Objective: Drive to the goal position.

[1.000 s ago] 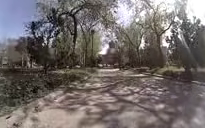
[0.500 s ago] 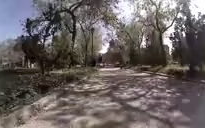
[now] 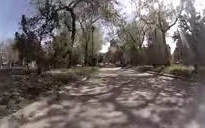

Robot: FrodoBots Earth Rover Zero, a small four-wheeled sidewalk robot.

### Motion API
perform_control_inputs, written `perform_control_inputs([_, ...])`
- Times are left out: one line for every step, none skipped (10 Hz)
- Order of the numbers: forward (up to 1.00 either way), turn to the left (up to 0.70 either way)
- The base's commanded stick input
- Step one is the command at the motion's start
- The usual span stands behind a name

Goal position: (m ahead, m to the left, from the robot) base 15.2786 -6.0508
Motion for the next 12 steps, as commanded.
perform_control_inputs([0.70, 0.00])
perform_control_inputs([0.70, 0.00])
perform_control_inputs([0.70, 0.00])
perform_control_inputs([0.70, -0.14])
perform_control_inputs([0.70, -0.30])
perform_control_inputs([0.70, -0.35])
perform_control_inputs([0.70, -0.29])
perform_control_inputs([0.70, -0.07])
perform_control_inputs([0.70, 0.00])
perform_control_inputs([0.70, 0.00])
perform_control_inputs([0.70, 0.00])
perform_control_inputs([0.70, 0.00])
